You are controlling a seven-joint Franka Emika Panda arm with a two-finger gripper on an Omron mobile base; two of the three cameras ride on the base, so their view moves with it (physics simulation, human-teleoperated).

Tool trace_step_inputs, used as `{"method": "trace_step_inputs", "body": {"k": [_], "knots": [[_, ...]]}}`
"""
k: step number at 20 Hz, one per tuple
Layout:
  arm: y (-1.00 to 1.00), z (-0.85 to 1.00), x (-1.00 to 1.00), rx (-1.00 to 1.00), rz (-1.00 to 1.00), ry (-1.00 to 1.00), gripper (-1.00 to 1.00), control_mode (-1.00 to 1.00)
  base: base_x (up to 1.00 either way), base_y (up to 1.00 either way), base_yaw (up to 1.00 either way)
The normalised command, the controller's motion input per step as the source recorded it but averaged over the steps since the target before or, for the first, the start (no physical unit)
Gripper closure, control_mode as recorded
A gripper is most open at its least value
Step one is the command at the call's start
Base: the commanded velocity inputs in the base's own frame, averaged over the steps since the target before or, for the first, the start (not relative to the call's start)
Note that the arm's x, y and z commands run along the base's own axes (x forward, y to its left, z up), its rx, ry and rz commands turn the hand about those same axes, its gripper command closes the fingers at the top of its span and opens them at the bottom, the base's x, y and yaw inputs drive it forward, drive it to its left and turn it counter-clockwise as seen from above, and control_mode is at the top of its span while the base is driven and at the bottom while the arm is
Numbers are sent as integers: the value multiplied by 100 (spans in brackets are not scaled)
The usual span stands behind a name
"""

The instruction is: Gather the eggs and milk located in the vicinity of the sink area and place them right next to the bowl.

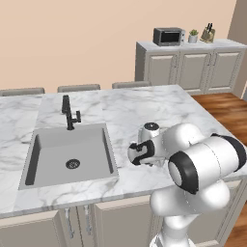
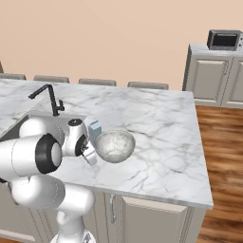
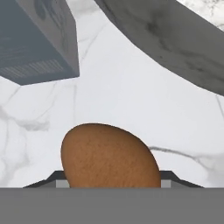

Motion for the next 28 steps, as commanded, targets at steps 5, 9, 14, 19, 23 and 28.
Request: {"method": "trace_step_inputs", "body": {"k": [5,9,14,19,23,28], "knots": [[-10,-8,8,0,0,0,100,-100,0,0,0],[-10,-9,4,0,-1,0,100,-100,0,0,0],[-9,-7,3,0,-1,0,100,-100,0,0,0],[-12,-7,0,0,-2,0,100,-100,0,0,0],[-11,-5,0,0,-3,0,100,-100,0,0,0],[0,-1,0,0,-1,0,100,-100,0,0,0]]}}
